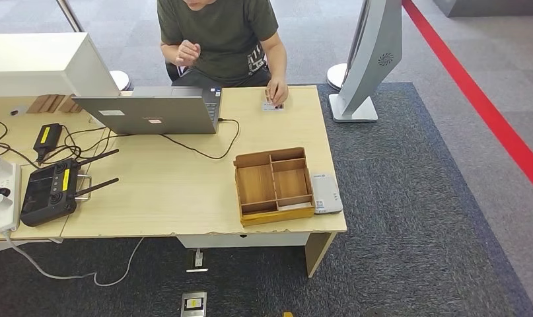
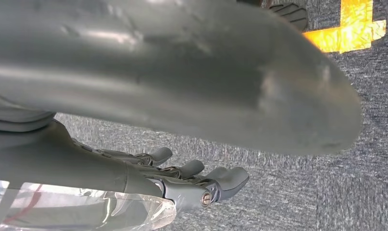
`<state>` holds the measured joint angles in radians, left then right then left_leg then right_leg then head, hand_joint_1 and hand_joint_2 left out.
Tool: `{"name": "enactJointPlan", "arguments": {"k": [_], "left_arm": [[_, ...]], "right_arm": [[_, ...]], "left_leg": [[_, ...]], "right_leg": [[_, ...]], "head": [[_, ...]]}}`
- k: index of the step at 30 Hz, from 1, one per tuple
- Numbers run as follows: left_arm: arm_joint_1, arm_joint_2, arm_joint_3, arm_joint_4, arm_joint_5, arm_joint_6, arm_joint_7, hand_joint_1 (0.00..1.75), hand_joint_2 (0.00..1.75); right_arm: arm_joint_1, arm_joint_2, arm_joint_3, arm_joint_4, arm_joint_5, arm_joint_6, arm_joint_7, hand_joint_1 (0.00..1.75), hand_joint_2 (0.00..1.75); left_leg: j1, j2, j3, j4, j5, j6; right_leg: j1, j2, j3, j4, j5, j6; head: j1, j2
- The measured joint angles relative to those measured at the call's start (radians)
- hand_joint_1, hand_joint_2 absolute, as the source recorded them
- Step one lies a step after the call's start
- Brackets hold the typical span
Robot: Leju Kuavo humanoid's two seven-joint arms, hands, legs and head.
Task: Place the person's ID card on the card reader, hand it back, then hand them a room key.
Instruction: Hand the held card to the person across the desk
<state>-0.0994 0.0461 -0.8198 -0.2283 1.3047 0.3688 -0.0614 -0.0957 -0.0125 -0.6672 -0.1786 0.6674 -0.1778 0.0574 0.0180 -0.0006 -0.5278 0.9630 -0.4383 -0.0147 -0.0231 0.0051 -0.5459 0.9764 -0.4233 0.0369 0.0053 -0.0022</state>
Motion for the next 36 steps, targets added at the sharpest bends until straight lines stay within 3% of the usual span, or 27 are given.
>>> {"name": "enactJointPlan", "arguments": {"k": [4,19,28,32,36], "left_arm": [[0.000,-0.001,0.037,0.001,-0.018,-0.003,-0.030,0.00,0.00],[0.000,0.000,0.098,0.005,-0.063,-0.034,-0.097,0.00,0.00],[0.000,0.006,0.101,0.009,-0.080,0.008,-0.160,0.00,0.00],[-0.001,0.016,0.084,0.009,-0.199,-0.092,-0.188,0.00,0.00],[-0.005,0.016,0.052,0.008,-0.276,-0.094,-0.305,0.00,0.00]], "right_arm": [[0.000,0.000,0.000,0.000,-0.001,0.010,-0.003,0.00,0.00],[0.000,0.001,0.000,0.000,-0.011,0.028,-0.011,0.00,0.00],[0.000,0.002,0.000,0.000,-0.031,0.031,-0.027,0.00,0.00],[0.001,0.003,0.000,0.000,-0.029,0.033,-0.044,0.00,0.00],[0.001,0.003,0.000,0.000,-0.036,0.036,-0.060,0.00,0.00]], "left_leg": [[0.000,0.000,0.000,0.000,0.000,0.000],[0.000,0.000,0.000,0.000,0.000,0.000],[0.000,0.000,0.000,0.000,0.000,0.000],[0.000,0.000,0.000,0.000,0.000,0.000],[0.000,0.000,0.000,0.000,0.000,0.000]], "right_leg": [[0.000,0.000,0.000,0.000,0.000,0.000],[0.000,0.000,0.000,0.000,0.000,0.000],[0.000,0.000,0.000,0.000,0.000,0.000],[0.000,0.000,0.000,0.000,0.000,0.000],[0.000,0.000,0.000,0.000,0.000,0.000]], "head": [[0.000,0.000],[0.000,0.000],[0.000,0.000],[0.000,0.000],[0.000,0.000]]}}
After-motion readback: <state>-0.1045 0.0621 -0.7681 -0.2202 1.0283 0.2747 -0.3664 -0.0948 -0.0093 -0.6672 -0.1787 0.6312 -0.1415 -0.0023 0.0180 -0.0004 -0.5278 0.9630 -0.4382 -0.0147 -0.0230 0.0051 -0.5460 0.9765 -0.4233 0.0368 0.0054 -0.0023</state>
